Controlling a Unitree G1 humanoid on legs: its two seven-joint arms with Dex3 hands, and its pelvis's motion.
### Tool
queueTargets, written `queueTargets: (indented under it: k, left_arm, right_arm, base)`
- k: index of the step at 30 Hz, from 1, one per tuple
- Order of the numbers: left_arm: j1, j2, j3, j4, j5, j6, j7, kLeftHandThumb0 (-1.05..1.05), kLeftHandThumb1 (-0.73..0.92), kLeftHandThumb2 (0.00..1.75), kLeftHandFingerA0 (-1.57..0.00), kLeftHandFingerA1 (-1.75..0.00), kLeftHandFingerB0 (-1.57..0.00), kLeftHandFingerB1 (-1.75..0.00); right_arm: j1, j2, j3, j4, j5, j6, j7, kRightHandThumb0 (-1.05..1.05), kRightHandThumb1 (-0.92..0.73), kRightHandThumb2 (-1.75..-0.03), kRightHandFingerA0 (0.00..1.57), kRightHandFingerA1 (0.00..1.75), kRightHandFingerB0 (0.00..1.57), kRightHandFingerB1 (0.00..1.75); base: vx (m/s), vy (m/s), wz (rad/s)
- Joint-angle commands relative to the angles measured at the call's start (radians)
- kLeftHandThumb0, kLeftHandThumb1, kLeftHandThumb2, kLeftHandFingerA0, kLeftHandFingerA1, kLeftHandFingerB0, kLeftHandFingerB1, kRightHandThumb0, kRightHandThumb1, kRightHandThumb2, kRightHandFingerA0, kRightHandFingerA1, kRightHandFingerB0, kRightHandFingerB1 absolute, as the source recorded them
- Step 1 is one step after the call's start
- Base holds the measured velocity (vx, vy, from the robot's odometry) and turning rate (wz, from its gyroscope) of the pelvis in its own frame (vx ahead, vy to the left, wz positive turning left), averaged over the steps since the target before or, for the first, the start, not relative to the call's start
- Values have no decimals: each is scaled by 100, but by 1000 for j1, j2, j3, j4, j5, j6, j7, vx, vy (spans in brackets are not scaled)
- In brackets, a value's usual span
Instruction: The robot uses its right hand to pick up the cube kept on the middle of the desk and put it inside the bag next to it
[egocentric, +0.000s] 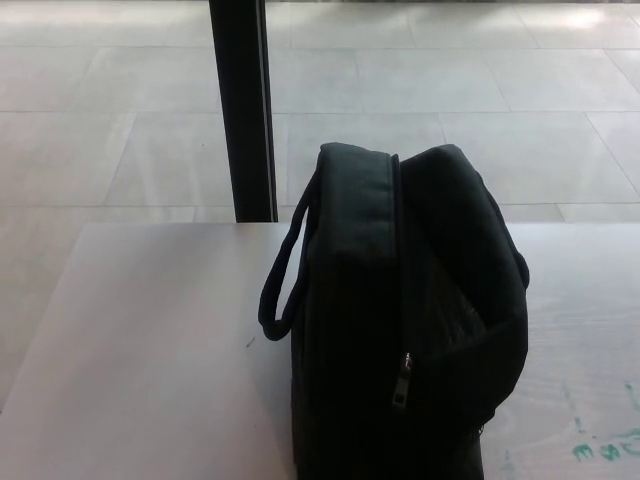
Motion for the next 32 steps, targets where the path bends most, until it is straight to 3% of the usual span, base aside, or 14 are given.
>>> queueTargets:
  k: [1,6,7,12,13,15,19,20,21,23,25,27,28,32]
  left_arm:
    - [7,-4,20,15,-12,16,13,-45,64,58,-34,-53,-49,-51]
    - [16,-7,24,11,-14,-4,13,-45,64,58,-37,-57,-50,-52]
    - [16,-5,21,7,-12,-2,10,-45,65,59,-39,-58,-49,-51]
    - [14,-1,26,10,-17,11,6,-44,65,58,-38,-57,-49,-50]
    - [17,0,26,4,-18,13,5,-43,65,58,-36,-56,-49,-50]
    - [17,2,27,1,-18,19,6,-44,66,59,-36,-55,-46,-50]
    - [14,4,23,7,-13,10,5,-44,66,58,-35,-55,-47,-51]
    - [19,5,26,5,-16,2,1,-46,46,89,-29,-60,-42,-62]
    - [22,5,27,2,-16,0,2,-46,65,58,-35,-58,-48,-51]
    - [21,6,29,-2,-17,-3,3,-46,65,58,-35,-58,-48,-51]
    - [18,9,27,-5,-14,5,7,-44,67,59,-34,-58,-47,-51]
    - [16,7,35,-11,-21,22,11,-43,66,59,-33,-57,-50,-55]
    - [21,11,29,-10,-15,2,6,-46,66,59,-36,-57,-51,-54]
    - [33,17,26,-23,-7,-2,8,-48,65,58,-35,-57,-47,-51]
  right_arm:
    - [273,204,-320,255,86,-61,-504,-46,-66,-60,50,48,37,35]
    - [308,227,-334,392,78,-109,-637,-49,-71,-61,56,56,36,38]
    - [325,218,-324,424,63,-100,-646,-52,-58,-92,50,65,31,52]
    - [349,191,-309,633,80,-178,-740,-43,-68,-60,58,70,40,41]
    - [359,178,-299,700,81,-192,-757,-49,-56,-88,59,73,34,53]
    - [377,176,-285,775,88,-197,-761,-53,-54,-88,71,101,34,54]
    - [355,182,-285,851,120,-165,-771,-52,-54,-89,74,96,35,55]
    - [348,188,-295,864,142,-168,-764,-43,-67,-60,71,93,41,42]
    - [345,189,-296,881,151,-177,-764,-40,-66,-60,77,88,44,44]
    - [332,188,-292,909,164,-194,-770,-40,-66,-60,77,88,44,44]
    - [320,201,-301,943,206,-233,-738,-40,-65,-60,73,126,45,44]
    - [318,207,-309,937,240,-223,-675,-48,-54,-89,71,99,35,55]
    - [321,210,-309,936,253,-233,-649,-44,-66,-60,70,111,43,40]
    - [325,213,-294,942,263,-246,-619,-44,-65,-61,61,135,44,39]
  base:
    - [0,0,0]
    - [0,0,0]
    - [0,0,0]
    - [0,0,0]
    - [0,0,0]
    - [0,0,0]
    - [0,0,0]
    - [0,0,0]
    - [0,0,0]
    - [0,0,0]
    - [0,0,0]
    - [0,0,0]
    - [0,0,0]
    - [0,0,0]
